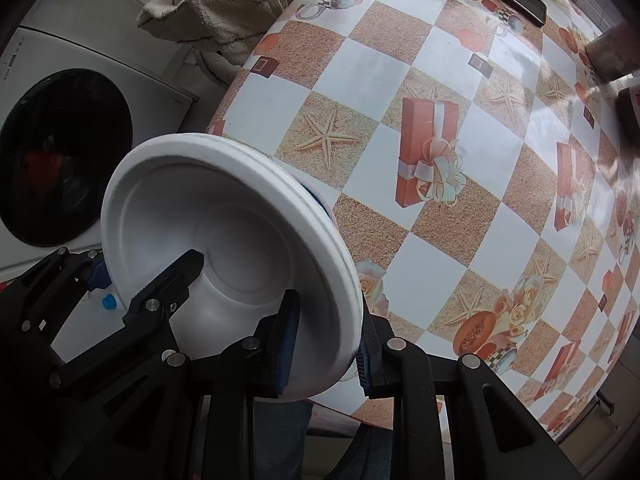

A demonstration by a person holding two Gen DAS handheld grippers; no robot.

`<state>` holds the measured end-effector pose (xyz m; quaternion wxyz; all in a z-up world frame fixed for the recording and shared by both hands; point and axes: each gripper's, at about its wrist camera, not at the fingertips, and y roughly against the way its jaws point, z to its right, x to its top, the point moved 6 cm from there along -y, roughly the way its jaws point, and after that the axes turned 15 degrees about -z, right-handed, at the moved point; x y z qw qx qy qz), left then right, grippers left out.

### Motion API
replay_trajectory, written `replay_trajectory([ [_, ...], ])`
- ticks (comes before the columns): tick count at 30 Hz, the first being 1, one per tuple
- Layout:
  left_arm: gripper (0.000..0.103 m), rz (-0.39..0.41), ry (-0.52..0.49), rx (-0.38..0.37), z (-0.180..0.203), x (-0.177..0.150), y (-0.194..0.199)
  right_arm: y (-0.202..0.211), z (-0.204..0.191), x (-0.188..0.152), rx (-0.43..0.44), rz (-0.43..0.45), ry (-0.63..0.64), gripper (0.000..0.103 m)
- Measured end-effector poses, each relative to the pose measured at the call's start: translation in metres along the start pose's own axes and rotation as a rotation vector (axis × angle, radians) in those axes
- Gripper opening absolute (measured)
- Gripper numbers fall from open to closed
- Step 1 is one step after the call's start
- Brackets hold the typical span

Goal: Organize plates and bowls
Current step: 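Carry the white bowl stack over the blue plate stack with both grippers, then lower the bowl stack onto the blue plate and open both grippers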

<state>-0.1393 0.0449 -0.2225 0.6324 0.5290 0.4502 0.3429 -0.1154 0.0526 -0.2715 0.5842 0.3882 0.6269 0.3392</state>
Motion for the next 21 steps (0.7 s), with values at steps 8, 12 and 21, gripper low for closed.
replay_trajectory([
  [8, 0.036, -0.041, 0.04, 0.004, -0.016, 0.0, -0.018, -0.023, -0.018, 0.02, 0.014, -0.027, 0.024, 0.028],
  [12, 0.036, -0.042, 0.041, 0.001, -0.019, -0.001, -0.025, -0.035, -0.023, 0.029, 0.008, -0.031, 0.038, 0.028],
  [21, 0.048, 0.057, 0.031, 0.035, -0.02, -0.003, -0.015, -0.042, -0.013, 0.031, -0.018, -0.019, 0.01, 0.049],
])
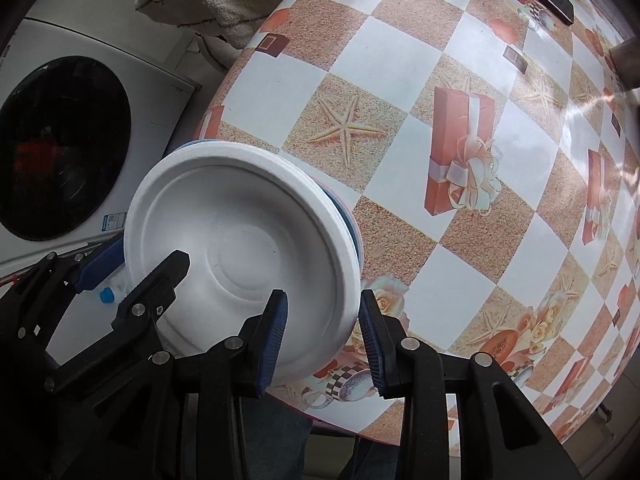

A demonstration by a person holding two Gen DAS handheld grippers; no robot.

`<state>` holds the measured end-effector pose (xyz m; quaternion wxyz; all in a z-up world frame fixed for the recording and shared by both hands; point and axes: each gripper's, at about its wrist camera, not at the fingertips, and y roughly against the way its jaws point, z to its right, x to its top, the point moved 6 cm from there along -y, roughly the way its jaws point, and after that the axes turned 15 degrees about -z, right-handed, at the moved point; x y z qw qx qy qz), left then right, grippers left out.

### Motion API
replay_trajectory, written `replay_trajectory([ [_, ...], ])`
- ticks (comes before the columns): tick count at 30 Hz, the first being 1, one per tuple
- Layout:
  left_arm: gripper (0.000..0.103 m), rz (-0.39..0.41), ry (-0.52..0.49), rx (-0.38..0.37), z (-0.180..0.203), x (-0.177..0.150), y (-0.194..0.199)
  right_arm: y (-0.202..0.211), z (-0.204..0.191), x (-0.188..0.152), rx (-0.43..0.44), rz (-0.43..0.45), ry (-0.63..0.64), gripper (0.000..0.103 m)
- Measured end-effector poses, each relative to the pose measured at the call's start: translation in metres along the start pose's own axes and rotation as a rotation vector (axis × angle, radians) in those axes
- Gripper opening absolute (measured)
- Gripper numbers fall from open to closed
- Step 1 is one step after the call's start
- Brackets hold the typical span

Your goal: Organize plates and bowls

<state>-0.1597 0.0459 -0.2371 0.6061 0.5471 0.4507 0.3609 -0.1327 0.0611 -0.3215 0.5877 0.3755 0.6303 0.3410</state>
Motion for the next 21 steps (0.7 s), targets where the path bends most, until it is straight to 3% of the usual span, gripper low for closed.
replay_trajectory([
  [1, 0.055, 0.009, 0.002, -0.005, -0.001, 0.001, 0.003, 0.002, 0.003, 0.0, -0.009, 0.014, -0.005, 0.057],
  [3, 0.064, 0.029, 0.0, 0.0, -0.004, 0.002, 0.008, 0.008, 0.012, -0.002, 0.008, 0.03, -0.009, 0.059],
  [5, 0.066, 0.034, -0.014, 0.026, -0.003, 0.003, 0.013, 0.012, 0.017, -0.003, 0.027, 0.038, -0.018, 0.06],
  [8, 0.066, 0.029, -0.033, 0.058, 0.0, 0.002, 0.019, 0.018, 0.021, -0.006, 0.027, 0.061, -0.02, 0.077],
  [12, 0.067, 0.017, -0.056, 0.061, 0.006, -0.001, 0.026, 0.024, 0.022, -0.015, 0.048, 0.081, -0.013, 0.077],
  [14, 0.074, -0.017, -0.054, 0.052, 0.008, -0.002, 0.024, 0.025, 0.026, -0.02, 0.076, 0.084, -0.03, 0.082],
  [15, 0.078, -0.022, -0.054, 0.037, 0.008, -0.002, 0.024, 0.027, 0.027, -0.023, 0.093, 0.092, -0.039, 0.099],
  [16, 0.08, -0.026, -0.054, 0.042, 0.009, -0.002, 0.024, 0.03, 0.027, -0.027, 0.114, 0.112, -0.042, 0.103],
  [21, 0.087, -0.03, -0.074, 0.027, 0.015, 0.0, 0.027, 0.051, 0.021, -0.023, 0.125, 0.207, -0.012, 0.103],
])
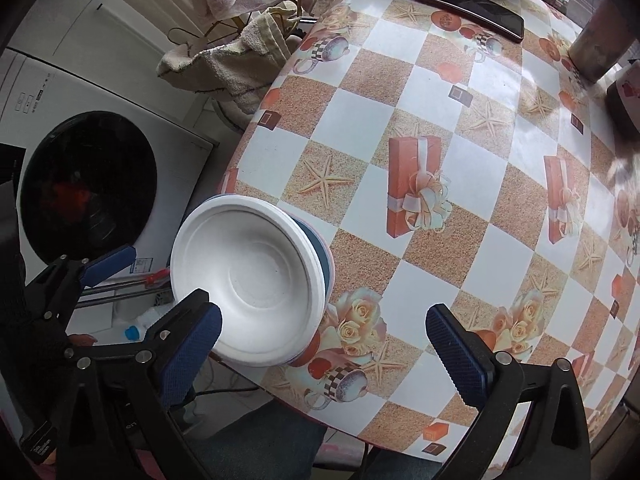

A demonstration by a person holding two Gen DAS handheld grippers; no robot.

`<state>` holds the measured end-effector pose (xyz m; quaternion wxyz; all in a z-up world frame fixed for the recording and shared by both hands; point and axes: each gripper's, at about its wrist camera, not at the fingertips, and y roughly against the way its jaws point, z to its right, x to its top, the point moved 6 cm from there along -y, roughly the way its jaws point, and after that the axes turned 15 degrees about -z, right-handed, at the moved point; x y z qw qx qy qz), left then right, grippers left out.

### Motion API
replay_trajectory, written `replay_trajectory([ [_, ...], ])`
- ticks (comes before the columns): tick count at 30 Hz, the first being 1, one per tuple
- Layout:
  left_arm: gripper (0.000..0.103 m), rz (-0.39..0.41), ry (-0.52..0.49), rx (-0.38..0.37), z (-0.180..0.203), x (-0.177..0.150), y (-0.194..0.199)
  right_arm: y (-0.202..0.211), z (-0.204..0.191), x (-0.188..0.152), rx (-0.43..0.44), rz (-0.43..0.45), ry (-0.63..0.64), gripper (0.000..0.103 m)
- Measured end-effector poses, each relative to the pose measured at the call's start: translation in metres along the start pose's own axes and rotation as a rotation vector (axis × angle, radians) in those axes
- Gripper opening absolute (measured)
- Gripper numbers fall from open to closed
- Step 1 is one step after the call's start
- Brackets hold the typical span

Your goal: Organize plates and bowls

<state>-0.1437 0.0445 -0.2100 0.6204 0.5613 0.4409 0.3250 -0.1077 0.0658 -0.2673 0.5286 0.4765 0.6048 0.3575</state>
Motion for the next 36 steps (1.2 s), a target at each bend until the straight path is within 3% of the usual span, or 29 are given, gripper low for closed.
replay_trajectory([
  [6, 0.102, 0.015, -0.062, -0.026, 0.016, 0.003, 0.012, 0.017, 0.007, -0.008, -0.04, 0.068, -0.006, 0.103],
  [12, 0.102, 0.035, -0.105, -0.02, 0.03, 0.008, 0.021, 0.021, 0.015, -0.011, -0.046, 0.084, -0.028, 0.103],
  [36, 0.102, 0.048, -0.063, 0.007, 0.021, 0.009, 0.034, 0.037, 0.015, -0.012, -0.022, 0.136, -0.022, 0.103],
])
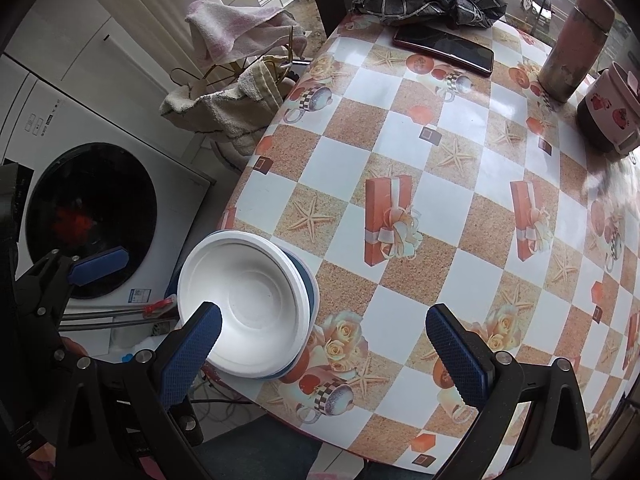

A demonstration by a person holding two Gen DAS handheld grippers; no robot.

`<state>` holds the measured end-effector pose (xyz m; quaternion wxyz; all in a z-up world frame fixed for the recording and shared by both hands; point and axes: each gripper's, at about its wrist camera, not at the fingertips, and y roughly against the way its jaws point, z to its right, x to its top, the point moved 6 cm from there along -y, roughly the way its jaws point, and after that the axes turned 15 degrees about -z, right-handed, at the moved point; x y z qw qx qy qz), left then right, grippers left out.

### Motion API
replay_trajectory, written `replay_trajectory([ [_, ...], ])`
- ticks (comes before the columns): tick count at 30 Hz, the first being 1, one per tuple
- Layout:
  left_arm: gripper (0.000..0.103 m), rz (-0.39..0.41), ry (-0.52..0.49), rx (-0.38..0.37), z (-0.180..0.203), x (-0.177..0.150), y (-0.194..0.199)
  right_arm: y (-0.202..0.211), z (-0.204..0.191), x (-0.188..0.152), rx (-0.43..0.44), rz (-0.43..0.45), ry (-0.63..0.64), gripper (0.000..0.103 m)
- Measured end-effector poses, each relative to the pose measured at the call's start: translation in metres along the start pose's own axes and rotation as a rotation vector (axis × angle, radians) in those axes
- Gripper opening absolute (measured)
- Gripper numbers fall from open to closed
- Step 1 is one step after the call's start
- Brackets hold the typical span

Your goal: Organize plates and bowls

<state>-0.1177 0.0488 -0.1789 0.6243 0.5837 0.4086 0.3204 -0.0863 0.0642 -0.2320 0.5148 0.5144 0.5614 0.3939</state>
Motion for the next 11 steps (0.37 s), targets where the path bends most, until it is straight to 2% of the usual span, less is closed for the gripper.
replay_trajectory([
  [7, 0.102, -0.013, 0.02, 0.005, 0.0009, -0.0019, -0.003, -0.0009, 0.0016, -0.0009, 0.001, -0.01, 0.01, 0.103],
  [11, 0.102, 0.011, 0.038, 0.022, -0.0013, -0.0016, 0.0011, -0.0018, 0.0033, -0.0016, 0.014, -0.014, 0.011, 0.103],
])
